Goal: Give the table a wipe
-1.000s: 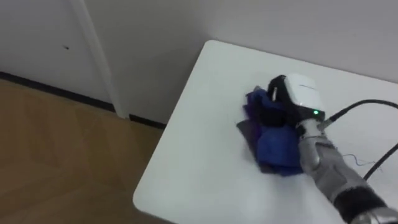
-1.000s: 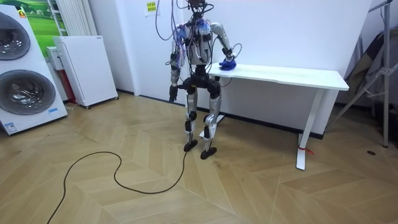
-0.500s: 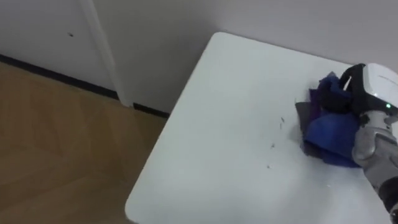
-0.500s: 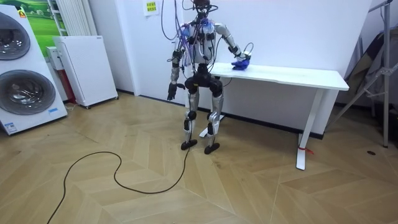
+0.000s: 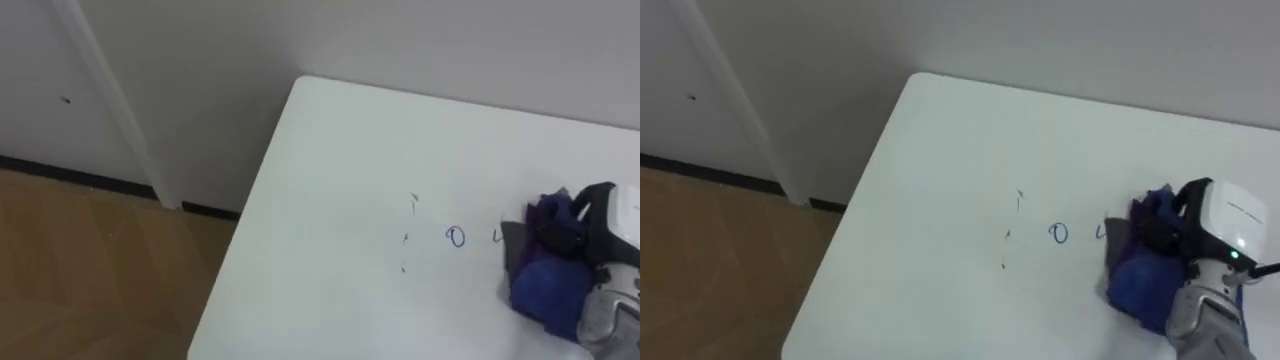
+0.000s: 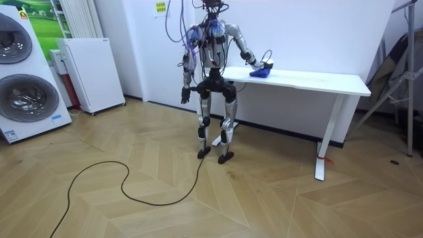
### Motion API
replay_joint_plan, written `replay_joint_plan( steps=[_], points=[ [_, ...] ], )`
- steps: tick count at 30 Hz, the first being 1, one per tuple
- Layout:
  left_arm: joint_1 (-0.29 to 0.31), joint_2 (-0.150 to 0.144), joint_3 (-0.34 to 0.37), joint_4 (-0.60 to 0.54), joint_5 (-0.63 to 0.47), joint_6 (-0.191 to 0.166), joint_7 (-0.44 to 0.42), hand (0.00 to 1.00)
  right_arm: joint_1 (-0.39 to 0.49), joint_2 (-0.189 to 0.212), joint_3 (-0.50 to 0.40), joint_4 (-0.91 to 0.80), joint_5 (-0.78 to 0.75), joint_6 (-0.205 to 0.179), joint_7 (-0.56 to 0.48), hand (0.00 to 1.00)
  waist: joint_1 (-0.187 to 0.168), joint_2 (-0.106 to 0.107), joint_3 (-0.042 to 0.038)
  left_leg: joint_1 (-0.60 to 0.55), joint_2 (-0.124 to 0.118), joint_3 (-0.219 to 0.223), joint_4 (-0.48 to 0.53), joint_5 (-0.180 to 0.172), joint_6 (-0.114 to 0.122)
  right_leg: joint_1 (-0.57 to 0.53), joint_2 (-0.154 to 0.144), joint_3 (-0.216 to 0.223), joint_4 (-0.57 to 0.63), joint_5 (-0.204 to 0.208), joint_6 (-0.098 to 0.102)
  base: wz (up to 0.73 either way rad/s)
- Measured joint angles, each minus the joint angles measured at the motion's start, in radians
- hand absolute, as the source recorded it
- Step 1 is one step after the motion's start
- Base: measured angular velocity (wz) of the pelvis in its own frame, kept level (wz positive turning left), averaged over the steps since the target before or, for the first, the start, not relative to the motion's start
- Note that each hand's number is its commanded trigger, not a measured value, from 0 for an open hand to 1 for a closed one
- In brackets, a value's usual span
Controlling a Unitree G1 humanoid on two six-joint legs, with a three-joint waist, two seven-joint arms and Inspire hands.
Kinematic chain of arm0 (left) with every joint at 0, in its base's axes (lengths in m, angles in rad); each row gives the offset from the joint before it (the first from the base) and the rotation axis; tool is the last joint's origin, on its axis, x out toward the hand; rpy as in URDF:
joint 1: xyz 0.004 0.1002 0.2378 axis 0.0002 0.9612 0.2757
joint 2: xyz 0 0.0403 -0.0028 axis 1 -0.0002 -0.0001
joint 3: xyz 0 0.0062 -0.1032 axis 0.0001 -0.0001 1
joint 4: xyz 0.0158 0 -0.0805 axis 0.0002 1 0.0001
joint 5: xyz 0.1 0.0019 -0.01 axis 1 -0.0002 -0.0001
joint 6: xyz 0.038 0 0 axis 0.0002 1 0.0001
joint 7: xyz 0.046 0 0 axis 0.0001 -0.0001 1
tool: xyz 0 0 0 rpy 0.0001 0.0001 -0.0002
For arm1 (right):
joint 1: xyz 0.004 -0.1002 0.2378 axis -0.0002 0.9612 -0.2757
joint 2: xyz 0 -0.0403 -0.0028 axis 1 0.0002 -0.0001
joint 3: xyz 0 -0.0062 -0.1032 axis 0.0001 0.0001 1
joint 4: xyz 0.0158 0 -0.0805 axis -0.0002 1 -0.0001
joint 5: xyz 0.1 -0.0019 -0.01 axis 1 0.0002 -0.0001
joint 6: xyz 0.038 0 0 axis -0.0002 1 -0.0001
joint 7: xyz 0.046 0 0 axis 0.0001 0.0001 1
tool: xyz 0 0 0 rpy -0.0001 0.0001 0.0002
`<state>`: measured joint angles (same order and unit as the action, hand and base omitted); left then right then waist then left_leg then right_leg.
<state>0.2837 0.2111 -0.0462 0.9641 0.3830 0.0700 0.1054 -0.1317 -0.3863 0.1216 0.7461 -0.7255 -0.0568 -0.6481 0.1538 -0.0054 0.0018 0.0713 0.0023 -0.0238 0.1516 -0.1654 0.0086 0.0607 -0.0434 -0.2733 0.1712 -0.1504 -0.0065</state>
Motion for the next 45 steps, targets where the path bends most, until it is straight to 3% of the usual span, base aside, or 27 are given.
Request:
replay_joint_plan(
  steps=[2,3,4,6,9,12,16,21,22,28,31,33,36,39,45],
  points=[
    [-0.002,0.0,-0.016,0.004,0.002,0.014,0.0,0.0,0.004,0.051,0.069,-0.064,-0.042,0.019,0.026,1.0,0.027,0.002,-0.0004,0.012,0.006,0.013,-0.001,0.003,-0.005,0.006,0.013,0.023,0.0,0.006,-0.01,-0.15],
    [-0.006,-0.007,-0.019,0.007,0.003,0.017,0.0,0.0,0.004,0.091,0.109,-0.114,-0.088,0.035,0.054,1.0,0.034,0.002,-0.0008,0.012,0.008,0.011,0.001,0.003,-0.007,0.008,0.015,0.022,0.001,0.011,-0.018,-0.05],
    [-0.006,-0.011,-0.02,0.007,0.005,0.018,0.0,0.0,0.004,0.106,0.131,-0.142,-0.11,0.037,0.066,1.0,0.038,0.002,-0.0006,0.009,0.008,0.008,0.001,0.004,-0.008,0.007,0.015,0.02,0.0,0.011,-0.018,0.07],
    [-0.01,-0.034,-0.021,0.009,0.013,0.029,0.0,0.0,0.001,0.154,0.215,-0.231,-0.195,0.046,0.107,1.0,0.079,0.007,-0.0012,0.009,0.009,0.007,-0.002,0.004,-0.009,0.006,0.017,0.022,0.0,0.01,-0.02,0.03],
    [-0.013,-0.043,-0.047,0.012,0.012,0.045,0.0,0.0,-0.027,0.209,0.305,-0.257,-0.207,0.054,0.155,1.0,0.127,0.007,-0.0027,0.011,0.006,0.001,-0.004,0.004,-0.009,0.008,0.016,0.014,-0.002,0.009,-0.018,0.08],
    [-0.009,-0.043,-0.066,0.009,0.012,0.062,0.0,0.0,-0.045,0.245,0.356,-0.257,-0.202,0.058,0.205,1.0,0.144,0.008,-0.0018,0.012,0.002,-0.007,-0.008,0.004,-0.007,0.011,0.009,-0.002,-0.004,0.005,-0.013,0.18],
    [-0.01,-0.042,-0.068,0.002,0.011,0.063,0.0,0.0,-0.047,0.235,0.368,-0.257,-0.157,0.048,0.225,1.0,0.148,0.012,0.0044,0.009,0.0,-0.007,-0.008,0.002,-0.003,0.013,0.006,-0.004,-0.003,0.003,-0.009,0.05],
    [-0.012,-0.042,-0.064,-0.007,0.002,0.059,0.0,0.0,-0.03,0.204,0.352,-0.251,-0.152,0.012,0.205,1.0,0.11,0.019,0.0093,0.009,-0.002,-0.004,-0.007,-0.003,0.004,0.022,-0.006,-0.005,-0.005,-0.007,-0.002,0.03],
    [-0.012,-0.042,-0.053,-0.012,0.003,0.055,0.0,0.0,-0.017,0.196,0.337,-0.248,-0.152,-0.004,0.19,1.0,0.095,0.014,0.0065,0.009,-0.008,-0.003,-0.007,-0.003,0.004,0.023,-0.007,-0.006,-0.005,-0.01,0.001,0.14],
    [0.005,-0.029,-0.008,-0.024,0.0,0.052,0.025,0.0,0.114,0.156,0.175,-0.206,-0.11,-0.073,0.047,1.0,0.022,0.003,0.0005,0.024,-0.017,0.016,-0.004,-0.005,0.01,0.04,-0.016,-0.005,-0.01,-0.014,0.014,0.1],
    [0.026,-0.03,0.055,-0.045,0.002,0.049,0.043,0.0,0.184,0.129,0.039,-0.146,-0.009,-0.1,-0.029,1.0,-0.004,0.001,-0.0032,0.039,-0.016,0.021,-0.005,-0.012,0.021,0.063,-0.018,-0.004,-0.021,-0.016,0.023,0.06],
    [0.058,-0.024,0.088,-0.07,0.001,0.034,0.063,0.0,0.203,0.095,-0.066,-0.061,0.1,-0.127,-0.07,1.0,-0.041,-0.006,-0.0102,0.042,-0.02,0.021,-0.006,-0.015,0.026,0.067,-0.022,-0.002,-0.02,-0.019,0.028,0.05],
    [0.072,-0.02,0.154,-0.067,0.008,0.029,0.075,0.0,0.22,0.055,-0.201,0.058,0.188,-0.137,-0.085,1.0,-0.061,-0.018,-0.0206,0.052,-0.023,0.021,-0.007,-0.016,0.028,0.084,-0.024,-0.002,-0.021,-0.02,0.03,0.0],
    [0.095,-0.021,0.186,-0.065,0.025,0.022,0.085,0.0,0.233,0.018,-0.291,0.165,0.248,-0.139,-0.103,1.0,-0.076,-0.022,-0.0189,0.075,-0.022,0.02,-0.007,-0.023,0.031,0.104,-0.024,-0.002,-0.02,-0.021,0.032,0.05],
    [0.136,-0.021,0.223,-0.057,0.024,0.012,0.08,0.0,0.273,0.001,-0.378,0.196,0.247,-0.137,-0.099,1.0,-0.079,-0.024,-0.0174,0.08,-0.02,0.019,0.0,-0.033,0.031,0.114,-0.023,-0.003,-0.021,-0.022,0.033,-0.01]
  ],
)
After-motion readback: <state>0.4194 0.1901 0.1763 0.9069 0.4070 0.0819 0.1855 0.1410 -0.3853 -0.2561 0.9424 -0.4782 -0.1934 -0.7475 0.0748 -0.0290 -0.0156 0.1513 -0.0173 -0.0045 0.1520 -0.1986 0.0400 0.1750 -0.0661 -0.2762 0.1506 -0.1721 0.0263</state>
